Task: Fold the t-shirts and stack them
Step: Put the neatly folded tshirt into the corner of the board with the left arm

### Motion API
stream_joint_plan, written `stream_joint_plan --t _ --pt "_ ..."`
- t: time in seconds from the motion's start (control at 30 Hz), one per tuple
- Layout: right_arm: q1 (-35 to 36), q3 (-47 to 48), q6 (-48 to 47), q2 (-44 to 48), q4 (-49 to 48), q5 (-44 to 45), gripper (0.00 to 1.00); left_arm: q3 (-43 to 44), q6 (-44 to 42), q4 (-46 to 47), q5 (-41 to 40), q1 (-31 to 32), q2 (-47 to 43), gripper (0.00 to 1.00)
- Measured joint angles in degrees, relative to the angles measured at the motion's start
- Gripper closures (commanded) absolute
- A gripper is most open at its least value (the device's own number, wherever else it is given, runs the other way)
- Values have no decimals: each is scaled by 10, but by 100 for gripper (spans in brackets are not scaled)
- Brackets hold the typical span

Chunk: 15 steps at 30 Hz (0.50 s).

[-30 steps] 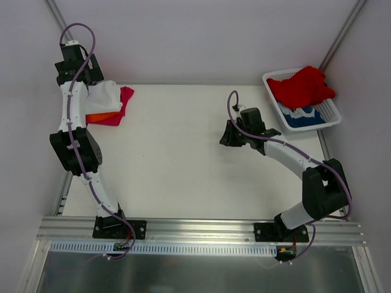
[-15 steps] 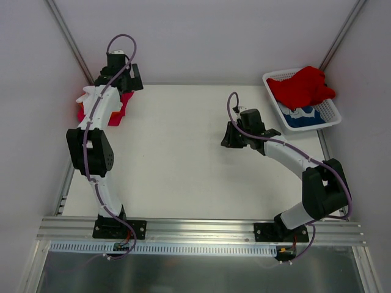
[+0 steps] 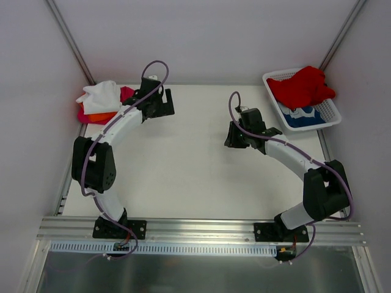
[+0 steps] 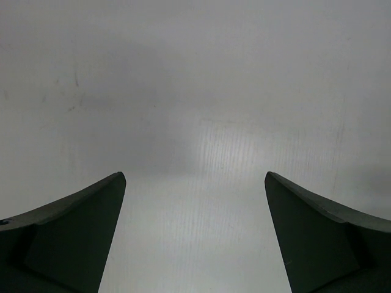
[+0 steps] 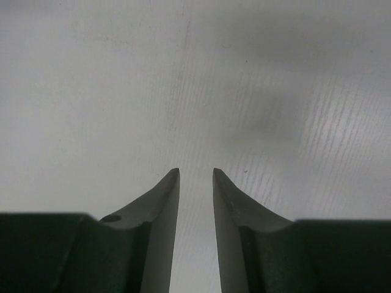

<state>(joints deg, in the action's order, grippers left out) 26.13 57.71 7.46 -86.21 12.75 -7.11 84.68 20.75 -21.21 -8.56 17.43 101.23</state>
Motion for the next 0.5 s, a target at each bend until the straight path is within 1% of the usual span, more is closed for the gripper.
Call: stream_joint_plan --t 0.1,0.27,0.4,0.5 --pt "0 8 0 0 7 8 68 -33 11 19 7 16 -8 1" --pt "0 32 1 -10 14 20 68 -87 27 43 12 60 -12 1" --pt "1 48 1 -23 17 29 69 -108 31 56 17 84 -12 1" --pt "2 50 1 -27 18 35 69 -113 33 64 22 89 -14 1"
